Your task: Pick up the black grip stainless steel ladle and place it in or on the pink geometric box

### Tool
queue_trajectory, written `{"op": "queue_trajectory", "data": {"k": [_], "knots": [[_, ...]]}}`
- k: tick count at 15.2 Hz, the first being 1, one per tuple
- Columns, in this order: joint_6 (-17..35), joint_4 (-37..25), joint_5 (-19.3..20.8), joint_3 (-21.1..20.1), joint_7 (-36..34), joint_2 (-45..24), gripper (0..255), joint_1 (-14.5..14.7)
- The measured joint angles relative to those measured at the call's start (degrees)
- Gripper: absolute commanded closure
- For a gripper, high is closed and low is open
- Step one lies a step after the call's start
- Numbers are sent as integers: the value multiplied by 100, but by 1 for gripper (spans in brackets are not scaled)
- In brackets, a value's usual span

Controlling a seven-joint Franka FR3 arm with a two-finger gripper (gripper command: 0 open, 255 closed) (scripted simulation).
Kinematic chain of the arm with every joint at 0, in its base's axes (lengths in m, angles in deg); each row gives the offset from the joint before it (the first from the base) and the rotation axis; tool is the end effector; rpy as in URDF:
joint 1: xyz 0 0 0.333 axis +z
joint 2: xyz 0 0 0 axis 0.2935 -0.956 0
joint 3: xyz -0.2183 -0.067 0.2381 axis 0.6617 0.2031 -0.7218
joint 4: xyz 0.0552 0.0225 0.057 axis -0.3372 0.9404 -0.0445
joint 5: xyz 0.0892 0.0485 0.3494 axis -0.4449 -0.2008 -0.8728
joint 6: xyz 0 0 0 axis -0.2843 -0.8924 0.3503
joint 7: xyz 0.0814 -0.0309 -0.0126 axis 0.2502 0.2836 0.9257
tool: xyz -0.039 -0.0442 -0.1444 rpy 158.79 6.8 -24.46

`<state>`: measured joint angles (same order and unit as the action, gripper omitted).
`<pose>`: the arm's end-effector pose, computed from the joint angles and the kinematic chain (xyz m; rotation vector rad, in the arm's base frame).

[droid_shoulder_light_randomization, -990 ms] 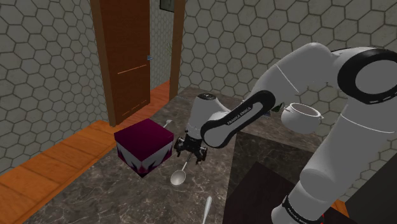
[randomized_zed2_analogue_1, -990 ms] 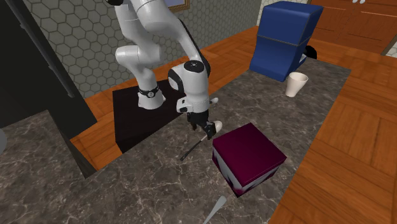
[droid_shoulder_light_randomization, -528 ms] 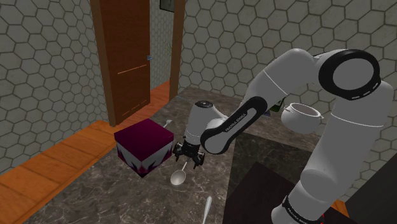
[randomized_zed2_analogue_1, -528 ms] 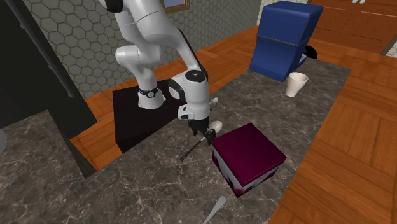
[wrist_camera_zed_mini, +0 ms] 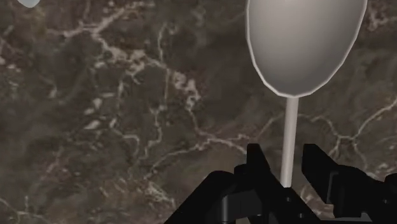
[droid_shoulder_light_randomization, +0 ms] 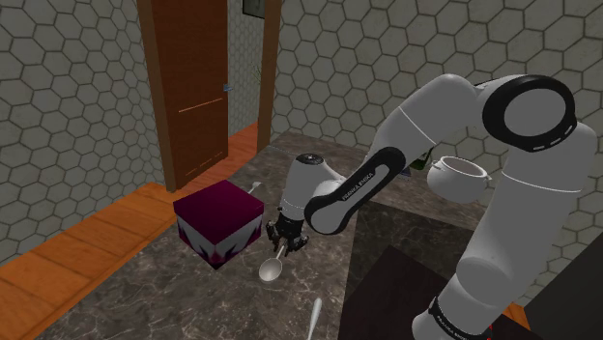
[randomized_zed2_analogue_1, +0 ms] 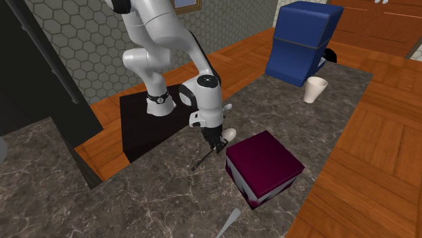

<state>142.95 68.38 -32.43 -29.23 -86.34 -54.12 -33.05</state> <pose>0.4597 0.1485 0.2352 -2.5387 1.6721 -0.0543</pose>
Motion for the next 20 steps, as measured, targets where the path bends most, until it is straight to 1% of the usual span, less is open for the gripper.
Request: {"op": "queue_trajectory", "data": {"k": [8,10,15,20], "knots": [[1,-1,1,0,-1,0,255,0],[-75,2,-116,-54,85,93,255,-41],[-443,-20,-627,-239,450,518,255,-167],[-848,-99,-1058,-318,742,917,255,-204]]}}
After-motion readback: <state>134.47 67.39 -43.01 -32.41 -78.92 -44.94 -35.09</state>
